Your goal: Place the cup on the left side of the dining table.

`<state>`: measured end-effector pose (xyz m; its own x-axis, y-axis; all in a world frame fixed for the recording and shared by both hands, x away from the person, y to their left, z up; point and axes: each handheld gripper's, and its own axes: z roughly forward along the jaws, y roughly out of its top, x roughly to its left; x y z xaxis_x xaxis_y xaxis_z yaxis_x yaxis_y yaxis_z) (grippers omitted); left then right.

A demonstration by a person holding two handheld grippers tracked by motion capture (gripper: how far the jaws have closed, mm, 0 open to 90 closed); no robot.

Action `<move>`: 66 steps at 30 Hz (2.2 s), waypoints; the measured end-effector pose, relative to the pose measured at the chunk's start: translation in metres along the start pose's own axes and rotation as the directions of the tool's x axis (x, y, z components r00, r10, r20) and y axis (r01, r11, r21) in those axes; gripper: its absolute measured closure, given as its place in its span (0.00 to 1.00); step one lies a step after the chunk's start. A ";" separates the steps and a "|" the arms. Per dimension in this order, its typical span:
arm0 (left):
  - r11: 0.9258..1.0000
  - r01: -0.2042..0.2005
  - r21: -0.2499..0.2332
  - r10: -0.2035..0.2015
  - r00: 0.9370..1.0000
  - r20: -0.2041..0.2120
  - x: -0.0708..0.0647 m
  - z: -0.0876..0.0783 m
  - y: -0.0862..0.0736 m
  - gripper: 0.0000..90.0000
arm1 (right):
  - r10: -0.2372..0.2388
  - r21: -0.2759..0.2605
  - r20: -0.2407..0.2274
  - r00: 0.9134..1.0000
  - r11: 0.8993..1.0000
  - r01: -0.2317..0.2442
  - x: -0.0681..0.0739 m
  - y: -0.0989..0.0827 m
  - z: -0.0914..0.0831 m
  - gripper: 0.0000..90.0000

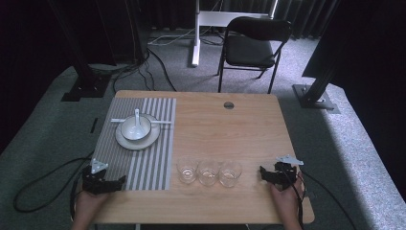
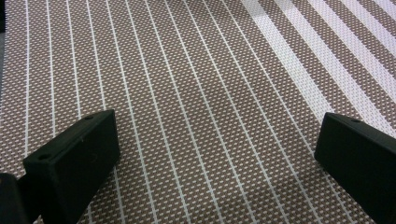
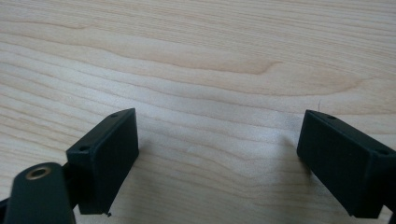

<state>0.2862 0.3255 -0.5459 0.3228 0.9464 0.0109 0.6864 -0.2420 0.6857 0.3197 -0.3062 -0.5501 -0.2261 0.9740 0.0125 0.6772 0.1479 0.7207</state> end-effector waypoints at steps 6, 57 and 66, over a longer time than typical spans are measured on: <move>1.000 -0.001 0.013 0.001 1.000 0.004 0.000 -0.001 0.001 0.01 | -0.001 0.000 0.000 1.000 1.000 0.001 0.000 0.000 0.000 0.14; 0.984 -0.171 -0.048 0.177 0.966 0.190 -0.029 -0.011 0.012 0.01 | 0.002 0.000 0.001 1.000 1.000 -0.002 0.000 0.000 0.000 0.13; 0.974 -0.216 -0.062 0.224 0.950 0.216 -0.045 -0.011 0.020 0.01 | 0.002 0.000 0.001 1.000 1.000 -0.002 0.000 0.000 0.000 0.14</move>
<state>0.2779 0.2801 -0.5245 0.6015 0.7989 0.0067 0.5590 -0.4268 0.7108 0.3191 -0.3063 -0.5501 -0.2239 0.9745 0.0127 0.6775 0.1462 0.7209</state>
